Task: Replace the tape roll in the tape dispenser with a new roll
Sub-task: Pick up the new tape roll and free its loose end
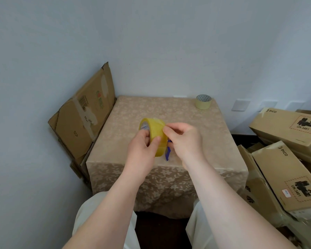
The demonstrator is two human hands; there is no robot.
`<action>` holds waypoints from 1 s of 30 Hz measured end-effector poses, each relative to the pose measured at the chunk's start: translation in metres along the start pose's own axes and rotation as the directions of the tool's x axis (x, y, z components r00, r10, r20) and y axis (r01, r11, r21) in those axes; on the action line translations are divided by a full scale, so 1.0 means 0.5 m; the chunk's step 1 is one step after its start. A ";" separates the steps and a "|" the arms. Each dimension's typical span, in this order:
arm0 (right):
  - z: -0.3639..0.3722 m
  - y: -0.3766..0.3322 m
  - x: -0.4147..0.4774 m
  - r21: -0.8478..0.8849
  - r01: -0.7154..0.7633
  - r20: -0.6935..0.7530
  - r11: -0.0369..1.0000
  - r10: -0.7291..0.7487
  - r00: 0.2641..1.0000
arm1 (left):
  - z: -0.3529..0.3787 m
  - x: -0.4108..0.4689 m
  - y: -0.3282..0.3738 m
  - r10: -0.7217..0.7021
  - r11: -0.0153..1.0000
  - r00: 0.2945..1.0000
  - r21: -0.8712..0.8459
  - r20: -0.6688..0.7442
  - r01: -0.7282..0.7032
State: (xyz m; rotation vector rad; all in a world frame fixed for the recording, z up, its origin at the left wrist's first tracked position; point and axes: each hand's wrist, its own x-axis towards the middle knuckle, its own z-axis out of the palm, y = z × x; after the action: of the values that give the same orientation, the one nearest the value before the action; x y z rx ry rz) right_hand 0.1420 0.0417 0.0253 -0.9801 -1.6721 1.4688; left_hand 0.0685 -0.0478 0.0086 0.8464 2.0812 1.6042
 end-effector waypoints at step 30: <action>-0.017 0.001 0.025 -0.320 0.189 0.083 0.928 -0.172 0.982 | -0.007 -0.010 0.004 0.067 0.985 0.997 0.154 0.049 -0.074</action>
State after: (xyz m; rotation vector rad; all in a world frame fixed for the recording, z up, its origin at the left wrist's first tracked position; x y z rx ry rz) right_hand 0.1435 0.0566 0.0260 -0.9336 -2.0319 1.1267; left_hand 0.0705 -0.0532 0.0113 1.0085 2.1908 1.4581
